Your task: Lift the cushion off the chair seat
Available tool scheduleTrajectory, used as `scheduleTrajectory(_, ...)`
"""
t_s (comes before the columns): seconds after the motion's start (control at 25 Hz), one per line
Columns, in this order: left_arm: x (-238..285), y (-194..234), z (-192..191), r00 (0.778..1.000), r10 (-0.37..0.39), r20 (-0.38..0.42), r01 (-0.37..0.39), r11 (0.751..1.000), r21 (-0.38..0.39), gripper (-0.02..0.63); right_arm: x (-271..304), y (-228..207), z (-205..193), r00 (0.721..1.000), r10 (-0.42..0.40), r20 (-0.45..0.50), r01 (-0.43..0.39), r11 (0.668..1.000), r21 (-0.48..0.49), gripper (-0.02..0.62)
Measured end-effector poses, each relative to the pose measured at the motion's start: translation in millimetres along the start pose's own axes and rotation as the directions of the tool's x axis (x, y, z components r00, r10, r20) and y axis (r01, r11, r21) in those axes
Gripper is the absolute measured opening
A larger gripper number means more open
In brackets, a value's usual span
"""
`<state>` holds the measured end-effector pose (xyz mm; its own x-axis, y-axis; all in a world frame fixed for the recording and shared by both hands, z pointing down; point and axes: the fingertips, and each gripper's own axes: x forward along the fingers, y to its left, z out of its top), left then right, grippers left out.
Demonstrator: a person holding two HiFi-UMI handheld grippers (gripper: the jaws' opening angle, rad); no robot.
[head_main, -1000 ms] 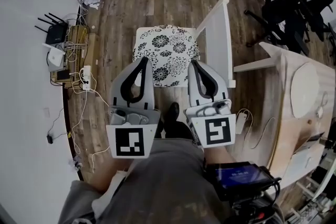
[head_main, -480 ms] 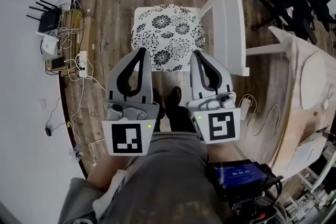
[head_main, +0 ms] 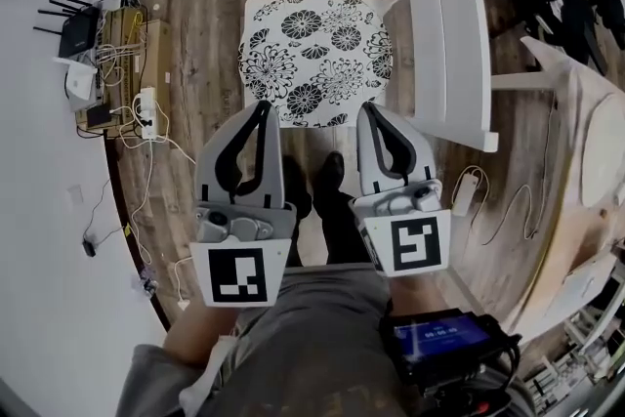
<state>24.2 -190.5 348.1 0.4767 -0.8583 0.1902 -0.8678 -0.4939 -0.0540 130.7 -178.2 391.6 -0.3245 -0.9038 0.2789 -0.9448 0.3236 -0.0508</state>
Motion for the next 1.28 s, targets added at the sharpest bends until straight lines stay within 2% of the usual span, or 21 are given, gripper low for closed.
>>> scheduleTrajectory(0.36, 21.0, -5.6, -60.3, 0.998, -0.048, -0.029, 0.047, 0.999, -0.018, 0.006, 19.7, -5.0, -56.4, 0.999, -0.001, -0.048, 0.002, 1.0, 0.021, 0.008)
scheduleTrajectory(0.8, 33.4, 3.1, -131.2, 0.998, -0.045, -0.045, 0.042, 0.997, -0.065, 0.006, 30.3, -11.8, -148.2, 0.989, -0.034, -0.144, 0.042, 0.998, 0.053, 0.008)
scheduleTrajectory(1.28, 45.8, 10.8, -208.5, 0.996, -0.063, -0.058, 0.059, 0.996, -0.069, 0.006, 51.2, -7.9, -246.6, 0.976, -0.038, -0.214, 0.053, 0.997, 0.061, 0.008)
